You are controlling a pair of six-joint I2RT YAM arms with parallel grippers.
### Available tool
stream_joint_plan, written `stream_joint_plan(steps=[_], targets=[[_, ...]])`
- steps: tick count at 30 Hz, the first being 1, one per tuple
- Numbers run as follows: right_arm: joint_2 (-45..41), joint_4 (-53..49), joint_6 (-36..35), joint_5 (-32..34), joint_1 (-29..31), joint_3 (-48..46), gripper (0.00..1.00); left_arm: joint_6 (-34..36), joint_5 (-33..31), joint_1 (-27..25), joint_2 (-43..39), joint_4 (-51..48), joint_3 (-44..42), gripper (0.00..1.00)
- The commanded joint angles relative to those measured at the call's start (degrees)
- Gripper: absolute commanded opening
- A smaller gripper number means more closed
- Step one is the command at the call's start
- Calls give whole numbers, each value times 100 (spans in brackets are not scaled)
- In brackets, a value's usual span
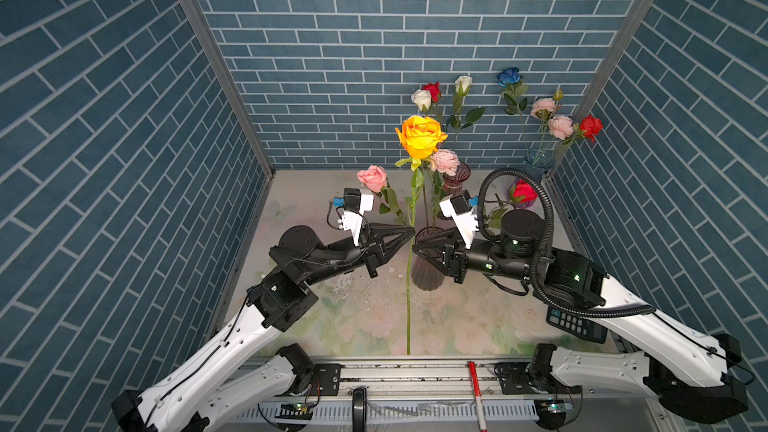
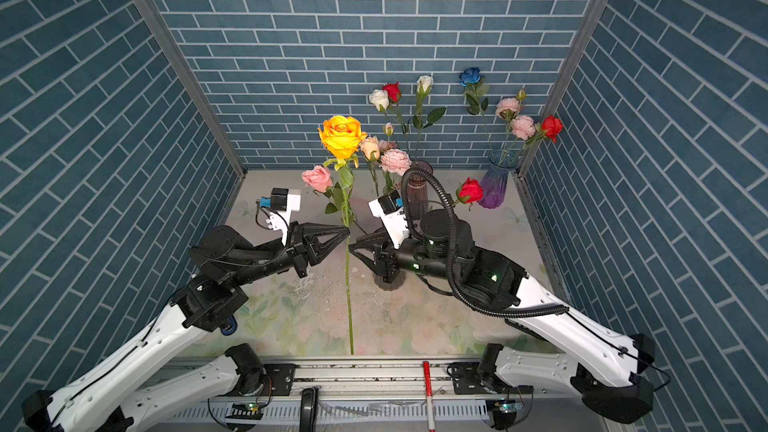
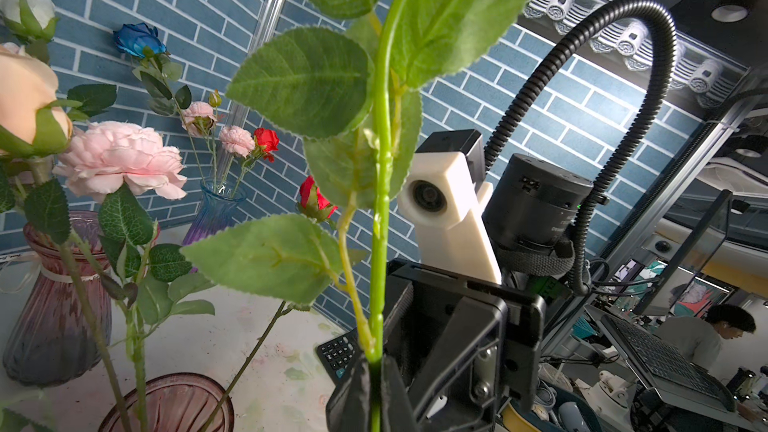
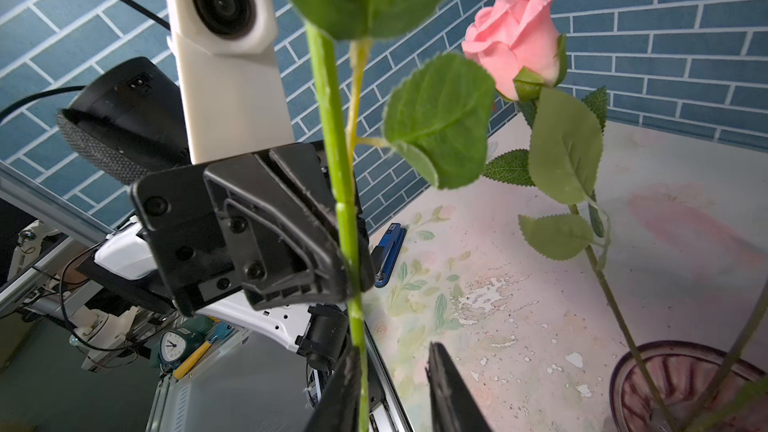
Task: Arrange the flowers into the vase
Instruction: 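Close the right gripper on the orange rose stem and open the left gripper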
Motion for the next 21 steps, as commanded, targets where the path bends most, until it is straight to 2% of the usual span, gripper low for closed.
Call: stream_joint_plan(steps=[1, 5, 11, 16, 18, 21], targets=[[68, 385, -32, -163, 21, 81, 28, -62, 20, -31, 50, 227, 129, 0], [77, 589, 2, -339, 21, 57, 27, -60, 6, -36, 62, 219, 138, 0], [86, 598, 44, -165, 26, -3, 21, -132, 28, -31, 46, 252, 168, 0], [280, 517, 31, -277, 12, 144, 19, -236, 55, -31, 58, 366, 224, 0], [362, 456, 22, -282, 12, 220, 15, -273, 72, -31, 73, 408, 257, 0], [386, 467, -2, -231, 18, 275, 0, -259, 132, -34, 91, 375, 296, 0]])
